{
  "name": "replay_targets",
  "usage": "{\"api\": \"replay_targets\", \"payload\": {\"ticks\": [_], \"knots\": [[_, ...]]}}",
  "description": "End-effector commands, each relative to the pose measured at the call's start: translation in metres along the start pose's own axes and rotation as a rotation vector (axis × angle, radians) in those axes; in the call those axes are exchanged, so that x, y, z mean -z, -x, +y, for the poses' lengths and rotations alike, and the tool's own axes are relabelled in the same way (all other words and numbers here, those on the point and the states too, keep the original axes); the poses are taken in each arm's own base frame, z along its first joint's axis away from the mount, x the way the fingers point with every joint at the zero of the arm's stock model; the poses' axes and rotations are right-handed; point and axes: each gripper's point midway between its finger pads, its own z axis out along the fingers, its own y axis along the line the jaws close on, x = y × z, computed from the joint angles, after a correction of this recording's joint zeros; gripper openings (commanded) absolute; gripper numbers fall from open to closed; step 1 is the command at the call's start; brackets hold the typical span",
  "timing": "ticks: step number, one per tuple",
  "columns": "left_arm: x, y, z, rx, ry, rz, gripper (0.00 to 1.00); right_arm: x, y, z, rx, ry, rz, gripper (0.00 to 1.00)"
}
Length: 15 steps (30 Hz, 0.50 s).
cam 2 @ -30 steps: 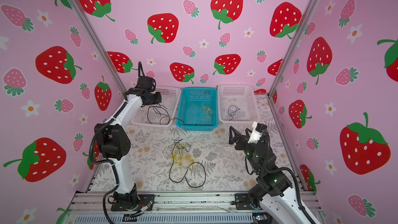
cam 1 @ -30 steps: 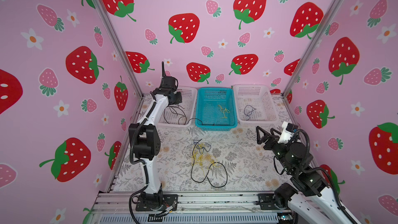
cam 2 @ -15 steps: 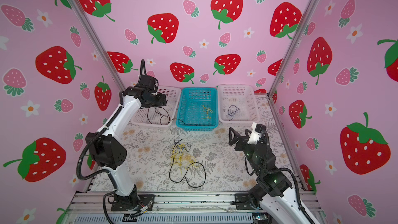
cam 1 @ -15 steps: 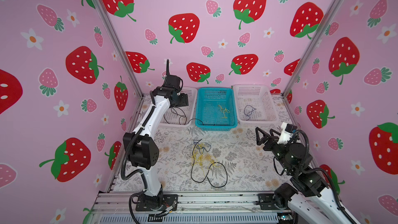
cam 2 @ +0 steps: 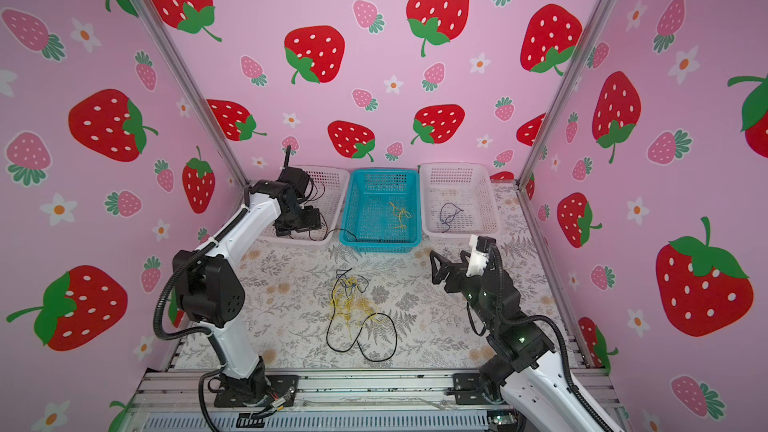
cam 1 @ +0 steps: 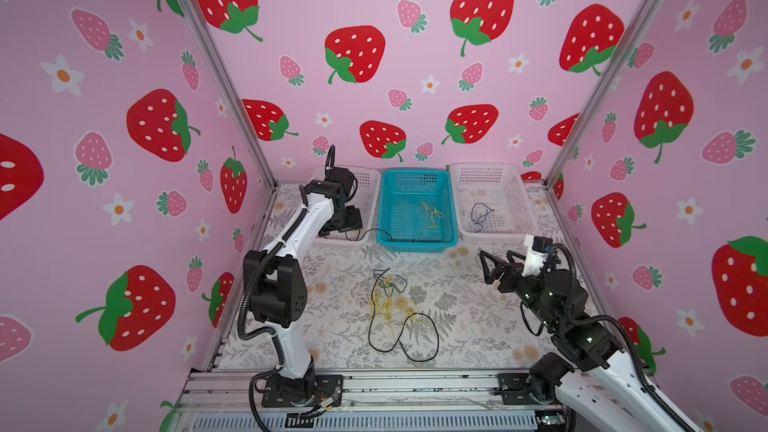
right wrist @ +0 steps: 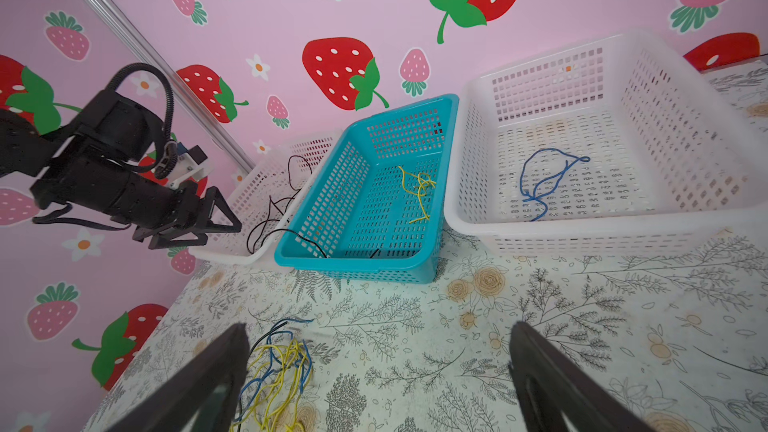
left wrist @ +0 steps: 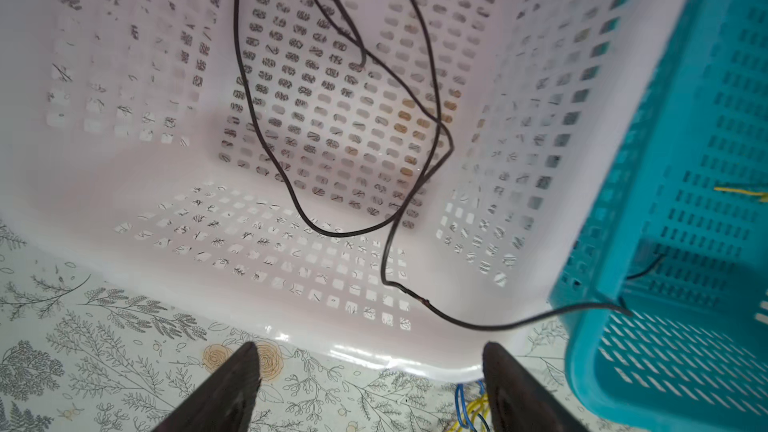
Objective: Untangle the cables
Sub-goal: 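Lower the black cable into the white basket and open the left gripper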
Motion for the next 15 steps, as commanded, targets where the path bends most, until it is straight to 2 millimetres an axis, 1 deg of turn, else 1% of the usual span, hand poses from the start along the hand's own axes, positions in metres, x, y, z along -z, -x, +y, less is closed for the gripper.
{"api": "replay_targets", "payload": {"ticks": [1, 3, 7, 9, 10, 12, 14, 15], "knots": [[-0.003, 0.004, 0.008, 0.035, 0.060, 0.014, 0.83, 0.001, 0.001, 0.004, 0.010, 0.029, -0.013, 0.98], [-0.010, 0.008, 0.007, 0.038, 0.067, 0.030, 0.80, 0.002, 0.000, 0.003, 0.008, 0.029, -0.015, 0.98], [-0.020, 0.018, 0.001, 0.042, 0.042, 0.025, 0.69, 0.003, 0.001, 0.004, 0.007, 0.035, -0.019, 0.98], [-0.024, 0.024, -0.001, 0.047, 0.035, 0.016, 0.65, 0.003, 0.001, 0.005, 0.008, 0.037, -0.017, 0.98], [-0.027, 0.025, -0.002, 0.050, 0.033, 0.020, 0.60, 0.003, 0.001, 0.005, 0.008, 0.038, -0.018, 0.98], [-0.033, 0.027, -0.003, 0.046, 0.039, 0.030, 0.57, 0.004, 0.002, 0.005, 0.009, 0.039, -0.020, 0.98], [-0.042, 0.028, -0.003, 0.044, 0.041, 0.051, 0.46, 0.005, 0.002, 0.004, 0.010, 0.036, -0.023, 0.98], [-0.045, 0.027, -0.003, 0.042, 0.038, 0.063, 0.42, 0.005, 0.003, 0.004, 0.012, 0.035, -0.026, 0.98]]}}
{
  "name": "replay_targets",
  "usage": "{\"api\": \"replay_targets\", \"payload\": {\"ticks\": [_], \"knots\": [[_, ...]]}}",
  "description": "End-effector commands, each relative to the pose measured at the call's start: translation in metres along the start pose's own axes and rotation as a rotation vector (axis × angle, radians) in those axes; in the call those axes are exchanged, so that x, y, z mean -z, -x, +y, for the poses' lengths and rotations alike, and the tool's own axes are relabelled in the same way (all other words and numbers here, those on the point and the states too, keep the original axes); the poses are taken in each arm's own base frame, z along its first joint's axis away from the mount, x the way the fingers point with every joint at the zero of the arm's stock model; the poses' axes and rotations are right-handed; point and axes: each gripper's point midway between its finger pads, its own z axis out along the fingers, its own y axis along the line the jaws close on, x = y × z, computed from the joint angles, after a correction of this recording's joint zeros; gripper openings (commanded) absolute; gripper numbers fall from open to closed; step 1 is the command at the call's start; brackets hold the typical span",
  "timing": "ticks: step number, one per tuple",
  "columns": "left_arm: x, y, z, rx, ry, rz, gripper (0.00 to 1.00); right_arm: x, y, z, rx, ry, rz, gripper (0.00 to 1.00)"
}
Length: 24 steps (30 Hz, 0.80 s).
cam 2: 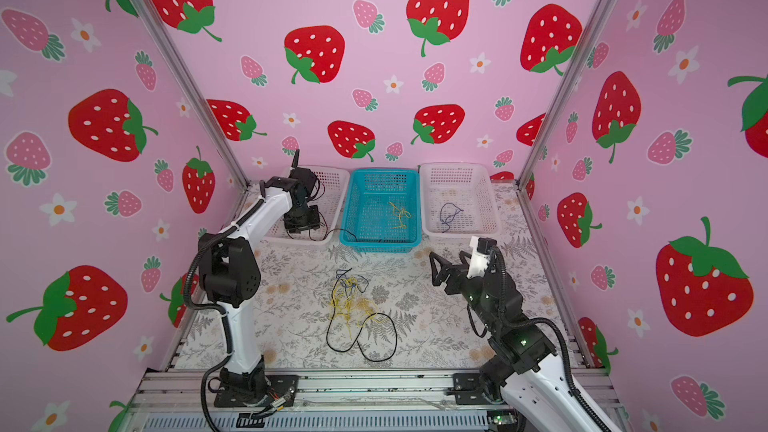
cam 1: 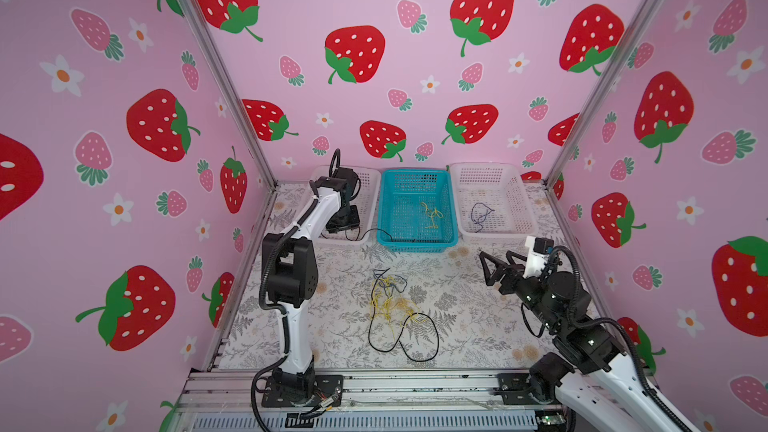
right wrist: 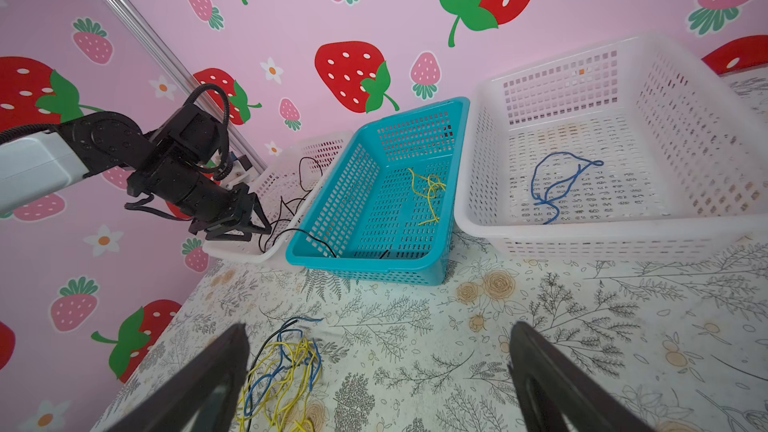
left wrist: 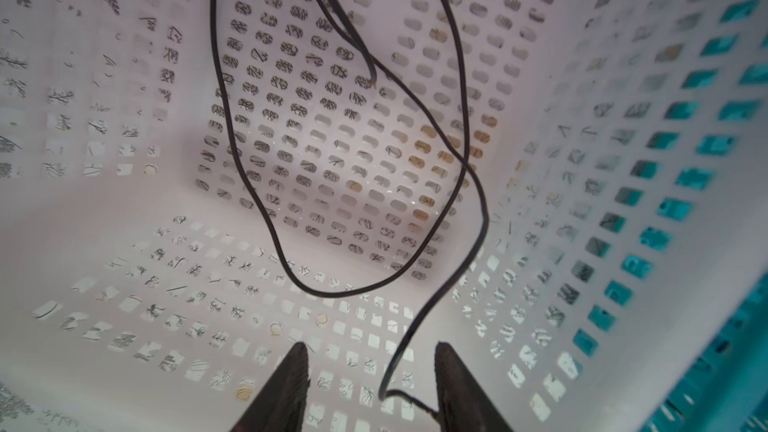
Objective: Untangle the cables
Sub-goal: 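Lower the black cable into the white basket and open the left gripper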
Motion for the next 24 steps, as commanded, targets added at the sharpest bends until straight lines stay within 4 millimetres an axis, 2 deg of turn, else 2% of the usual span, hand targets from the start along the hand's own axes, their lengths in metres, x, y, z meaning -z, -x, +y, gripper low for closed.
{"api": "replay_targets", "payload": {"ticks": [1, 4, 6, 10, 13, 18, 20, 24], "knots": [[-0.004, 0.004, 0.001, 0.009, 0.002, 0.020, 0.38, 0.003, 0.003, 0.000, 0.015, 0.005, -0.020, 0.98], [-0.010, 0.006, 0.005, 0.011, 0.018, 0.021, 0.35, 0.005, 0.006, 0.001, 0.013, 0.007, -0.034, 0.98], [-0.012, 0.007, 0.007, 0.010, 0.023, 0.024, 0.30, 0.006, 0.007, 0.000, 0.009, 0.008, -0.039, 0.98], [-0.008, 0.010, 0.006, 0.015, 0.011, 0.015, 0.19, 0.006, 0.007, 0.000, 0.009, 0.006, -0.040, 0.98], [-0.005, 0.013, 0.006, 0.016, 0.003, 0.005, 0.18, 0.007, 0.009, 0.001, 0.011, 0.007, -0.043, 0.98], [-0.008, 0.010, 0.005, 0.016, -0.013, 0.017, 0.09, 0.010, 0.010, -0.001, 0.011, -0.001, -0.051, 0.98], [-0.002, 0.013, 0.004, 0.021, -0.026, 0.007, 0.00, 0.011, 0.011, -0.002, 0.010, -0.007, -0.054, 0.98], [0.024, 0.023, 0.006, 0.041, -0.062, -0.051, 0.00, 0.013, 0.012, -0.003, 0.010, -0.012, -0.061, 0.98]]}}
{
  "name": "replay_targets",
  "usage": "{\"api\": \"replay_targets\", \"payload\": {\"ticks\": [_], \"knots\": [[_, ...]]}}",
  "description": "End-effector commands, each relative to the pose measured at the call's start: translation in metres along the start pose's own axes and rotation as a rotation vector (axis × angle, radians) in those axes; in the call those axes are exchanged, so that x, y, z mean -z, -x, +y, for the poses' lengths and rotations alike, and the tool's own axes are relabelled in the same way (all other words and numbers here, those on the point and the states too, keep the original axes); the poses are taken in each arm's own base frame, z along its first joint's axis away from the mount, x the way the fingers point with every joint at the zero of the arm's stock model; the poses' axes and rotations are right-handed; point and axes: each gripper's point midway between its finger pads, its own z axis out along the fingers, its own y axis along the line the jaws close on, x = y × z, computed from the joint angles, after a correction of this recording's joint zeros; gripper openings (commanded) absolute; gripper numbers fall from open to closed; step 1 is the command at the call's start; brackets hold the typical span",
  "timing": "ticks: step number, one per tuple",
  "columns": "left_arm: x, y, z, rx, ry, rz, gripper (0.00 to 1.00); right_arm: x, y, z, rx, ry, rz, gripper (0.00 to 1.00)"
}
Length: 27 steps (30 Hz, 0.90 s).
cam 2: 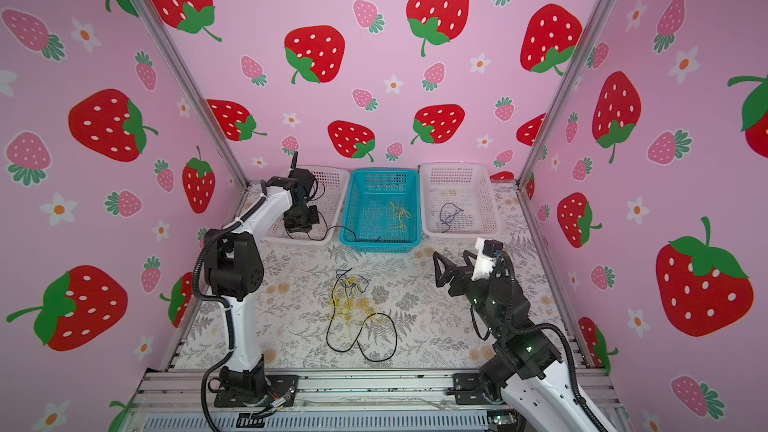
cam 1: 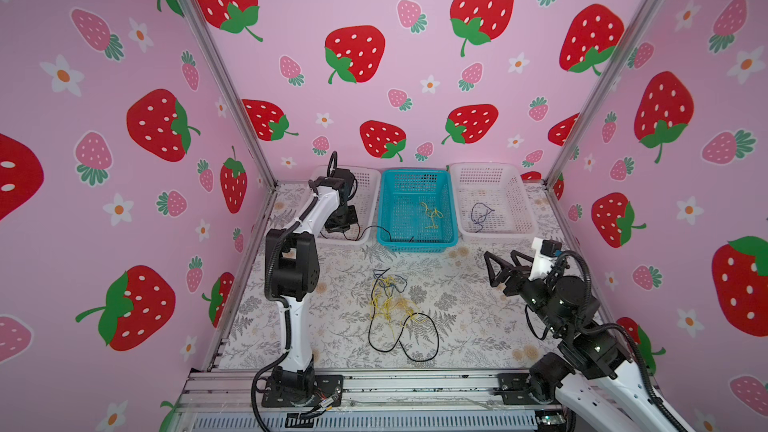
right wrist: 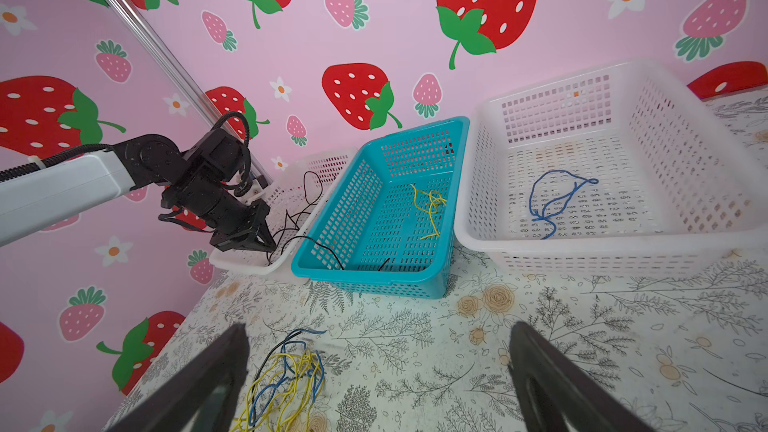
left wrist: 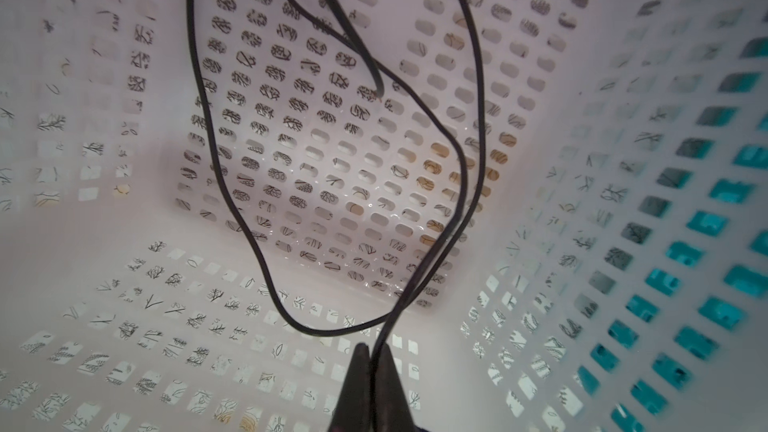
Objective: Untangle the cables
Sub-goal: 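Lower the black cable into the white basket and open the left gripper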
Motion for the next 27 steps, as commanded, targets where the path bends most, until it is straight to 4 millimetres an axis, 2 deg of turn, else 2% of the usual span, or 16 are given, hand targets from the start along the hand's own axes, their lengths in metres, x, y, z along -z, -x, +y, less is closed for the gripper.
{"api": "replay_targets", "payload": {"ticks": [1, 6, 11, 20, 23, 27], "knots": [[0.044, 0.017, 0.001, 0.022, -0.050, -0.094, 0.00, 0.002, 0.002, -0.005, 0.003, -0.022, -0.013, 0.98], [0.075, 0.022, 0.005, 0.045, -0.107, -0.134, 0.00, 0.002, 0.004, -0.004, 0.001, -0.024, -0.020, 0.98], [0.118, 0.027, 0.006, 0.100, -0.233, -0.194, 0.00, 0.001, 0.006, -0.004, 0.000, -0.025, -0.023, 0.98], [0.202, 0.045, 0.006, 0.257, -0.602, -0.264, 0.00, -0.001, 0.008, -0.001, -0.007, -0.018, -0.023, 0.98], [0.219, 0.052, 0.017, 0.304, -0.636, -0.295, 0.00, -0.002, 0.009, 0.000, -0.010, -0.014, -0.022, 0.98], [0.224, 0.062, 0.035, 0.396, -0.668, -0.308, 0.00, -0.002, 0.009, 0.001, -0.009, -0.010, -0.020, 0.98]]}}
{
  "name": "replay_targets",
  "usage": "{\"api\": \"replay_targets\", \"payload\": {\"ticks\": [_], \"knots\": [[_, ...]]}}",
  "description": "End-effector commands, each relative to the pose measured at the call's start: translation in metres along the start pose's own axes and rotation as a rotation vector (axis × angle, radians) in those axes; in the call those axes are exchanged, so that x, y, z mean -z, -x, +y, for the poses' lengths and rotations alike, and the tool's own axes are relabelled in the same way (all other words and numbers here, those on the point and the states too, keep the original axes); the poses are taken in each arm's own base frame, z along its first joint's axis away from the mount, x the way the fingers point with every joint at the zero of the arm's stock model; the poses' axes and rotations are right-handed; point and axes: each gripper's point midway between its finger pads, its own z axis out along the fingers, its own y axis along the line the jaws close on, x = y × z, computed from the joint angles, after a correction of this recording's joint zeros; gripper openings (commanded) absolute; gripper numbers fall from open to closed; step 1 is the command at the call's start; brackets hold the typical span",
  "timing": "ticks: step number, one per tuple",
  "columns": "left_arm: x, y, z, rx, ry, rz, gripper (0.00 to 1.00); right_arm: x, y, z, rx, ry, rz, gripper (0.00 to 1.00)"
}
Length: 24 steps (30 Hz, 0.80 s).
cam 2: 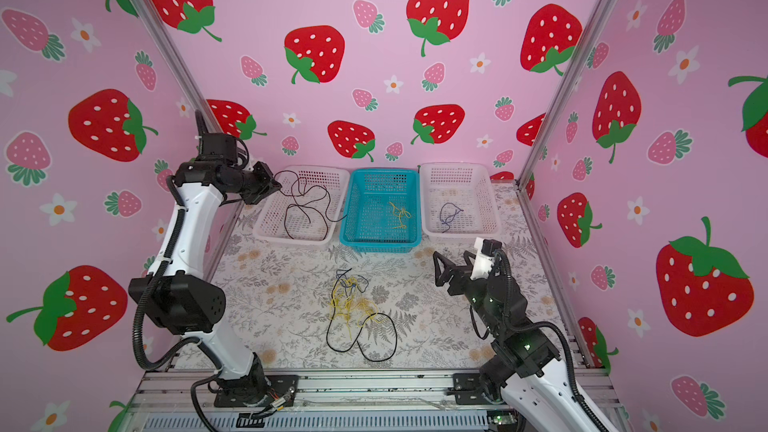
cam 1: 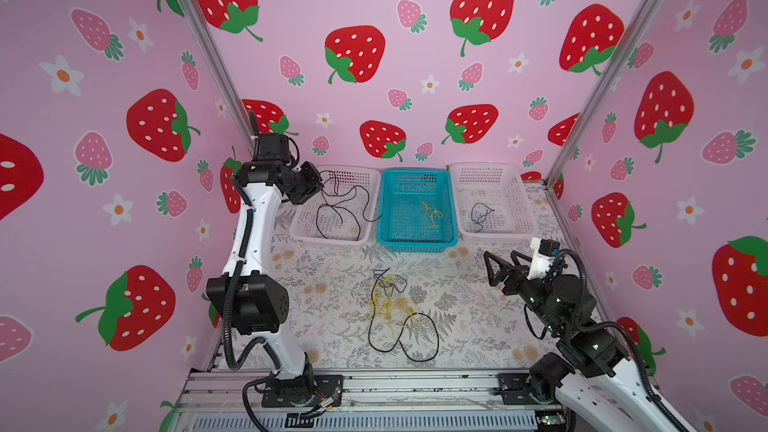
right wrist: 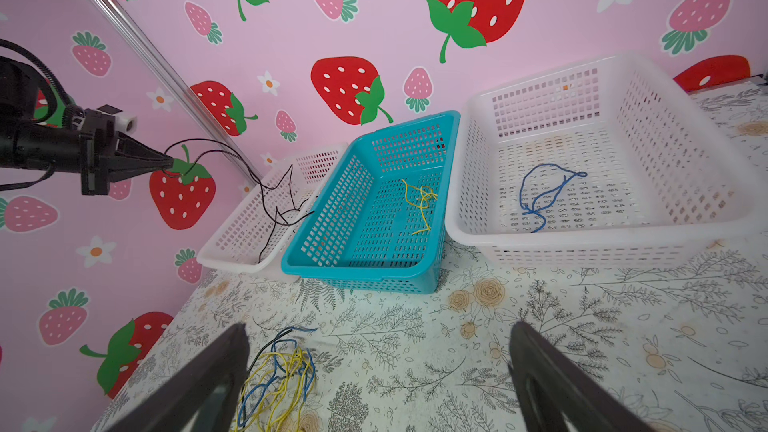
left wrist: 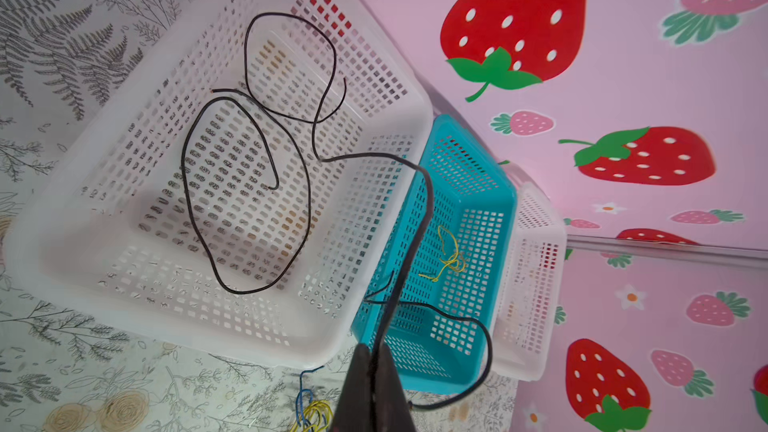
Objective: Untangle the cables
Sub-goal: 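Lower the black cable into the white basket and open the left gripper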
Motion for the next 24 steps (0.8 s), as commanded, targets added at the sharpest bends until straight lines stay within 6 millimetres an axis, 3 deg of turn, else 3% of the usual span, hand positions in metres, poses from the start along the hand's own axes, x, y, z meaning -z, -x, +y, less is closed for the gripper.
{"api": "replay_targets", "payload": {"ticks": [1, 11, 19, 24], "knots": [[0.017, 0.013, -0.009, 0.081, -0.075, -0.029, 0.00, 0.002, 0.014, 0.007, -0.013, 0.020, -0.036, 0.98], [-0.002, 0.024, 0.039, 0.058, 0.115, -0.072, 0.00, -0.001, 0.010, 0.009, -0.016, 0.035, -0.025, 0.98], [-0.068, -0.007, 0.083, -0.022, 0.284, 0.034, 0.00, -0.009, -0.001, 0.011, -0.027, 0.058, 0.006, 0.98], [-0.096, -0.021, 0.099, -0.088, 0.402, 0.069, 0.00, -0.012, -0.006, 0.013, -0.028, 0.068, 0.025, 0.98]]}}
